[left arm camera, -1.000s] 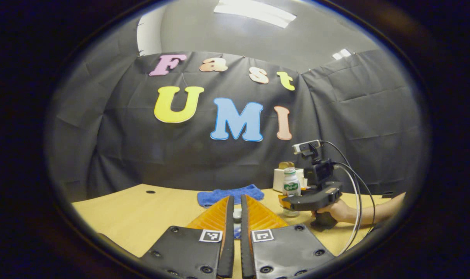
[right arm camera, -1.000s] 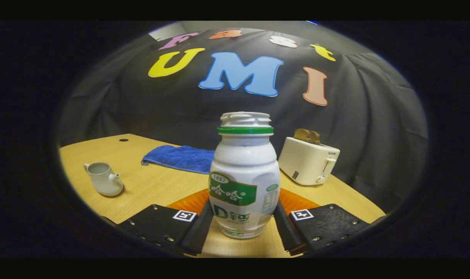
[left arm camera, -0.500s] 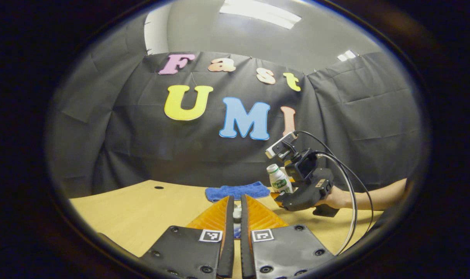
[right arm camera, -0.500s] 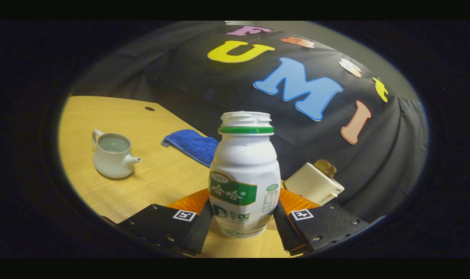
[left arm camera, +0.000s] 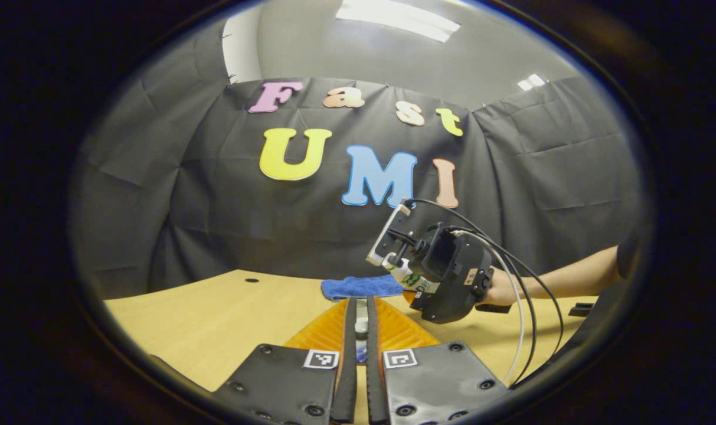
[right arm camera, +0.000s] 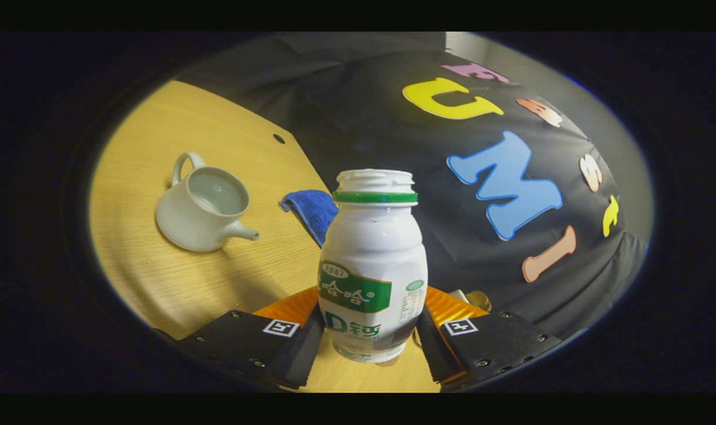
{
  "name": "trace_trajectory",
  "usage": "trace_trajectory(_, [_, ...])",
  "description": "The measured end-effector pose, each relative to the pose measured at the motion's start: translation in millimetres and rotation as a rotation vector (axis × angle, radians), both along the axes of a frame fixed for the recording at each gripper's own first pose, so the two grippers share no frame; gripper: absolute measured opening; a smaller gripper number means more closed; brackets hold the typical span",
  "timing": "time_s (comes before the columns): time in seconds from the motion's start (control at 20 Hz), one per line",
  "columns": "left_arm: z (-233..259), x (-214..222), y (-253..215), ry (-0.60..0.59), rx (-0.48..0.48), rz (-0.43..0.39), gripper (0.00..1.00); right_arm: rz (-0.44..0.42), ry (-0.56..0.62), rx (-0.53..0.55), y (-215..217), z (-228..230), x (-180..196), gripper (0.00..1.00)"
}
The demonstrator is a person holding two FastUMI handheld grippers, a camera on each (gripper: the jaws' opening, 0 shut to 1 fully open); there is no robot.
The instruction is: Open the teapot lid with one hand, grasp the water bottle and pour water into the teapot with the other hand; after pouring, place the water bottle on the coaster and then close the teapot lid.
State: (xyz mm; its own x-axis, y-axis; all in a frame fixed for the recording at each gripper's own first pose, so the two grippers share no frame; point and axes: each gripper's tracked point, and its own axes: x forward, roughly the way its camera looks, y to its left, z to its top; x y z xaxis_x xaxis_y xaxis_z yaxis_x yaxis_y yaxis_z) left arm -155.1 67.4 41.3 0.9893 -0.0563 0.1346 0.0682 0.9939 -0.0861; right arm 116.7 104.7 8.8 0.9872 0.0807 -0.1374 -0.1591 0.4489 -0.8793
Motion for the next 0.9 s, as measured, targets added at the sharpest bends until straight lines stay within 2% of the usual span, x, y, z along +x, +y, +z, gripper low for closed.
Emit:
trace_trajectory(0.2, [-2, 3, 6, 0.002, 0.007, 0.014, 0.14, 0.017, -0.039, -0.157, 10, -2, -1, 0.74])
trace_trajectory(0.3, [-4, 4, 10, 0.009, 0.005, 0.023, 0.13, 0.03, -0.044, -0.19, 16, -5, -3, 0.72])
trace_trajectory(0.35, [-4, 4, 10, 0.01, -0.001, 0.021, 0.1, 0.035, -0.038, -0.195, 18, -7, -2, 0.71])
trace_trajectory(0.4, [-3, 3, 10, 0.009, -0.004, 0.019, 0.17, 0.038, -0.035, -0.205, 22, -8, 1, 0.72])
trace_trajectory(0.5, [-2, 2, 14, 0.004, 0.001, 0.028, 0.13, 0.044, -0.051, -0.243, 24, -9, 3, 0.72])
trace_trajectory(0.9, [-2, 1, 21, 0.005, -0.004, 0.041, 0.14, 0.073, -0.11, -0.448, 23, 5, 5, 0.72])
